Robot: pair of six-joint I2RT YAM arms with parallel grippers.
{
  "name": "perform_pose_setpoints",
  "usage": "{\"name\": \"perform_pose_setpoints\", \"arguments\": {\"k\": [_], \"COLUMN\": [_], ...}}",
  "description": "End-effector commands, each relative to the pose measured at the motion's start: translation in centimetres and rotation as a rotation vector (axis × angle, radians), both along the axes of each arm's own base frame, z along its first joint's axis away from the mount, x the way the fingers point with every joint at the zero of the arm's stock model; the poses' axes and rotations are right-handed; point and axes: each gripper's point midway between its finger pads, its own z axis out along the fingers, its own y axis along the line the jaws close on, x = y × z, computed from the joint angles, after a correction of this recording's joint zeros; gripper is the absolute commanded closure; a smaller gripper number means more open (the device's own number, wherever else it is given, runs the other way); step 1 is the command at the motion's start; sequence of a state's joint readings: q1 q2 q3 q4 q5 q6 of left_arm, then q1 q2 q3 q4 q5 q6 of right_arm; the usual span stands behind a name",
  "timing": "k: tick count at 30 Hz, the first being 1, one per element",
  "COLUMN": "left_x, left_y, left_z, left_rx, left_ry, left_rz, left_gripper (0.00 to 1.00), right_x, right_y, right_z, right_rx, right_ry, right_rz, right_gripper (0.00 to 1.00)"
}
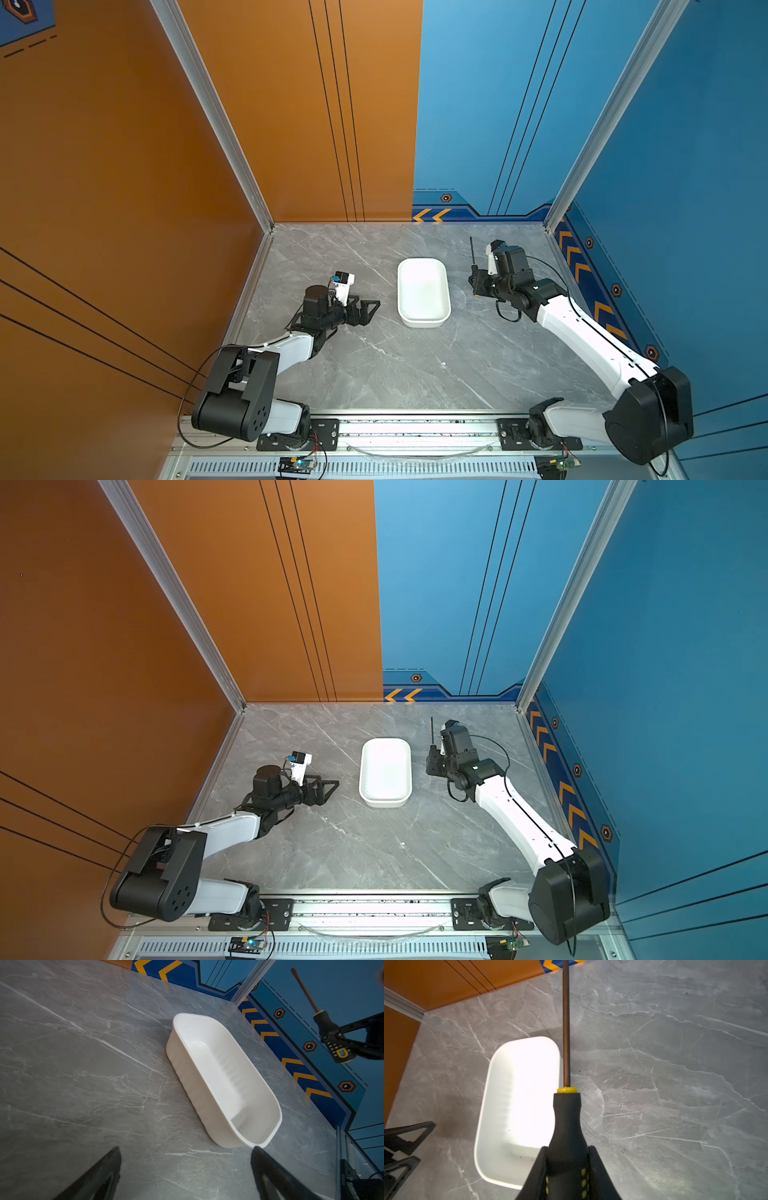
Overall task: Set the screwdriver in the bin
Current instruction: 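Lift the screwdriver upright off the table with the right gripper, then carry the screwdriver over the white bin and lower it inside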
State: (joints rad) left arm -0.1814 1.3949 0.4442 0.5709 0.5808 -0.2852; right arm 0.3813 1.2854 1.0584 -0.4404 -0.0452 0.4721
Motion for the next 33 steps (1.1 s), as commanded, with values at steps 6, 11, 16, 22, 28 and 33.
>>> {"name": "perform_pose_setpoints", "arguments": {"k": [6, 11, 16, 22, 28, 33], "left_x": [-0.3, -0.4, -0.4, -0.3, 0.0, 0.1], "left_y": [0.2, 0.2, 0.3, 0.7, 1.1, 1.1], "left_z": [-0.2, -0.1, -0.2, 0.2, 0.2, 0.0], "left_rx": [0.001, -0.005, -0.009, -0.046, -0.073, -0.08], "left_ry": [0.007, 0.0, 0.005, 0.003, 0.008, 0.016], "left_rz": [-0.005, -0.01, -0.005, 0.001, 0.016, 0.018], "left_gripper": [0.02, 0.02, 0.02, 0.02, 0.02, 0.02], "right_x": [-0.4, 0.2, 1.0, 1.7, 2.3, 2.6], "right_y": [5.4, 8.7, 10.4, 11.8, 12.3, 12.3], "right_z": [0.8, -2.4, -4.9, -7.9, -10.2, -11.3], "right_rx": [0.072, 0.036, -0.013, -0.071, -0.115, -0.144], "right_ry": [0.064, 0.147, 0.183, 0.235, 0.265, 0.273], "right_rz": [0.042, 0.061, 0.038, 0.037, 0.02, -0.005], "right_gripper": [1.0, 1.0, 1.0, 1.0, 1.0, 1.0]}}
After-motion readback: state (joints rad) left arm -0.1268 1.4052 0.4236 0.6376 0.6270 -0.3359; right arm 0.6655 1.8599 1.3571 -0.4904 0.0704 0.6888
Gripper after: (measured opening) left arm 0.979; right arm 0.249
